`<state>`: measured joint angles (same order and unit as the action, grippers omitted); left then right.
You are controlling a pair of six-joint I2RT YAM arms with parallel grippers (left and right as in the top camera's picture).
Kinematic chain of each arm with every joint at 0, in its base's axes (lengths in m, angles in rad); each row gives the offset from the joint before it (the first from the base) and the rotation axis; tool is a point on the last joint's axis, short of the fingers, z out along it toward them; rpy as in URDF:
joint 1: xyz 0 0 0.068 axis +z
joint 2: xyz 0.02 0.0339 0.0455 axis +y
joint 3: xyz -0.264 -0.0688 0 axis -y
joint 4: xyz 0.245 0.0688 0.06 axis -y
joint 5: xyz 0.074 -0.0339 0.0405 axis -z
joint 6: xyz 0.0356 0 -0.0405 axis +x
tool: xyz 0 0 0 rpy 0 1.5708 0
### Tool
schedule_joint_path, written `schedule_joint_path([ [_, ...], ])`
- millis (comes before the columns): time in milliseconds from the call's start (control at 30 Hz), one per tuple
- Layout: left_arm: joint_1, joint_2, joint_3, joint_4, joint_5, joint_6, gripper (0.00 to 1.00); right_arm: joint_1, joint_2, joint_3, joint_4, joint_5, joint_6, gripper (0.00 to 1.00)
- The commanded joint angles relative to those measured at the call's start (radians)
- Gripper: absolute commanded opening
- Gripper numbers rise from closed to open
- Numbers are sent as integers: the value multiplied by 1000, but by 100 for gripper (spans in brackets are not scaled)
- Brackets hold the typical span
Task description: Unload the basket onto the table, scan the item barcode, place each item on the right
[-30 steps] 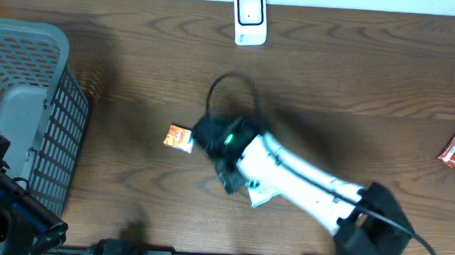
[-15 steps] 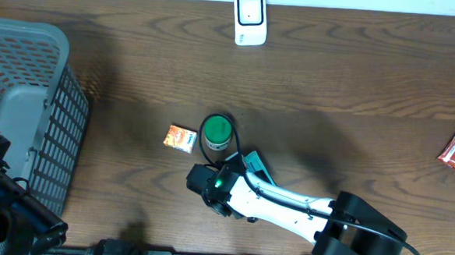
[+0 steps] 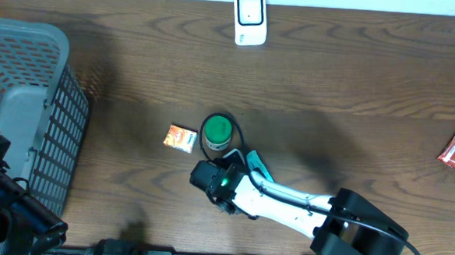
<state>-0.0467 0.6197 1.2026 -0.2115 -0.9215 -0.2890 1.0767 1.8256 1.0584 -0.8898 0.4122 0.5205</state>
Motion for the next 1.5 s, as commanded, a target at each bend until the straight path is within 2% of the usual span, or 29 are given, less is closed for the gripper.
schedule_joint_path([
  [0,-2,-2,-3,3,-3,-5,61,-11,-1,-20,3,11,-5,1],
  [200,-2,-2,-3,3,-3,-5,61,-14,-16,22,-13,-174,-11,1],
  [367,-2,-2,-3,3,-3,-5,61,-84,-118,126,-68,-575,-158,1],
  [467,-2,-2,-3,3,-3,-5,61,-195,-213,149,-84,-819,-236,1],
  [533,-2,-2,-3,3,-3,-5,61,-317,-272,147,-113,-998,-330,1],
  [633,-2,-2,-3,3,-3,-5,61,-462,-287,135,-135,-1153,-421,1],
  [700,-2,-2,-3,3,-3,-5,61,-546,-277,114,-133,-1197,-450,1],
  [800,-2,-2,-3,3,-3,-5,61,-631,-262,77,-148,-1138,-455,2],
  [833,-2,-2,-3,3,-3,-5,61,-644,-262,73,-159,-1135,-456,15],
  [867,-2,-2,-3,3,-3,-5,61,-646,-262,73,-166,-1135,-463,22],
  [967,-2,-2,-3,3,-3,-5,61,-615,-278,73,-149,-1124,-467,39],
  [1000,-2,-2,-3,3,-3,-5,61,-602,-280,73,-142,-1117,-466,69],
  [1033,-2,-2,-3,3,-3,-5,61,-590,-280,71,-141,-1118,-461,95],
  [1067,-2,-2,-3,3,-3,-5,61,-583,-275,66,-141,-1122,-442,99],
  [1167,-2,-2,-3,3,-3,-5,61,-578,-267,14,-120,-1126,-417,99],
  [1333,-2,-2,-3,3,-3,-5,61,-583,-266,-149,83,-1293,-412,99],
  [1467,-2,-2,-3,3,-3,-5,61,-556,-263,-262,220,-1305,-278,99],
])
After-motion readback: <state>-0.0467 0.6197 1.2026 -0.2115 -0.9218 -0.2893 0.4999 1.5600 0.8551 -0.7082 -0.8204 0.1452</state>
